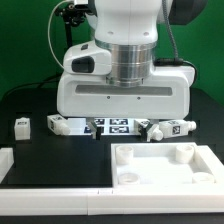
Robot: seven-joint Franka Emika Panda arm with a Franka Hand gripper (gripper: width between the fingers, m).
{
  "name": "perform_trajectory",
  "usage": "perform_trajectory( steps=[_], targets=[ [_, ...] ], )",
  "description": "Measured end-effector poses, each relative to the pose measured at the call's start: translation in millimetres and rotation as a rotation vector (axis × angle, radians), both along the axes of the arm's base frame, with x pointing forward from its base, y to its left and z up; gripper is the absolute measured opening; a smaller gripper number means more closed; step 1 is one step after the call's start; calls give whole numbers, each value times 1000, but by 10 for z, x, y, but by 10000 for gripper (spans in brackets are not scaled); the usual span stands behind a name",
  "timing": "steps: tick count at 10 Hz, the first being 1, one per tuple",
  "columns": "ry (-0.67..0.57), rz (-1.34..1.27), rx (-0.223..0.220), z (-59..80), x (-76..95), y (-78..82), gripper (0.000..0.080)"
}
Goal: Assemble one leg
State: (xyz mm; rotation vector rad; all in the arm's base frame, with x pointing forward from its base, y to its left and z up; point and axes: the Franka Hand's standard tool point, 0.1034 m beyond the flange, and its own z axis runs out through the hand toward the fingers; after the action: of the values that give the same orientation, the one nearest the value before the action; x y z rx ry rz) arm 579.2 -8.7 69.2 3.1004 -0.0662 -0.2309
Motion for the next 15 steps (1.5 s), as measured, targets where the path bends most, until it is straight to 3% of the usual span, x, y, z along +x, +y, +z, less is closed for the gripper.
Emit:
perform_trajectory(
  steps=[1, 3, 5, 6, 9, 10, 11, 13, 14, 15],
  targets=[
    [0, -4, 0, 0, -7, 9, 649],
    [27, -82, 11, 7, -265, 134, 649],
    [39, -168, -13, 71, -446, 403, 649],
    [36, -146, -24, 74, -425, 491, 649],
    [38, -143, -16, 61, -430, 492, 649],
    [41, -103, -9, 58, -440, 457, 649],
    [64, -10, 12, 62, -499, 228, 649],
    [132, 52, 18, 211, -609, -255, 649],
    [127, 64, 19, 250, -597, -414, 649],
    [136, 51, 19, 272, -614, -464, 649]
  ],
)
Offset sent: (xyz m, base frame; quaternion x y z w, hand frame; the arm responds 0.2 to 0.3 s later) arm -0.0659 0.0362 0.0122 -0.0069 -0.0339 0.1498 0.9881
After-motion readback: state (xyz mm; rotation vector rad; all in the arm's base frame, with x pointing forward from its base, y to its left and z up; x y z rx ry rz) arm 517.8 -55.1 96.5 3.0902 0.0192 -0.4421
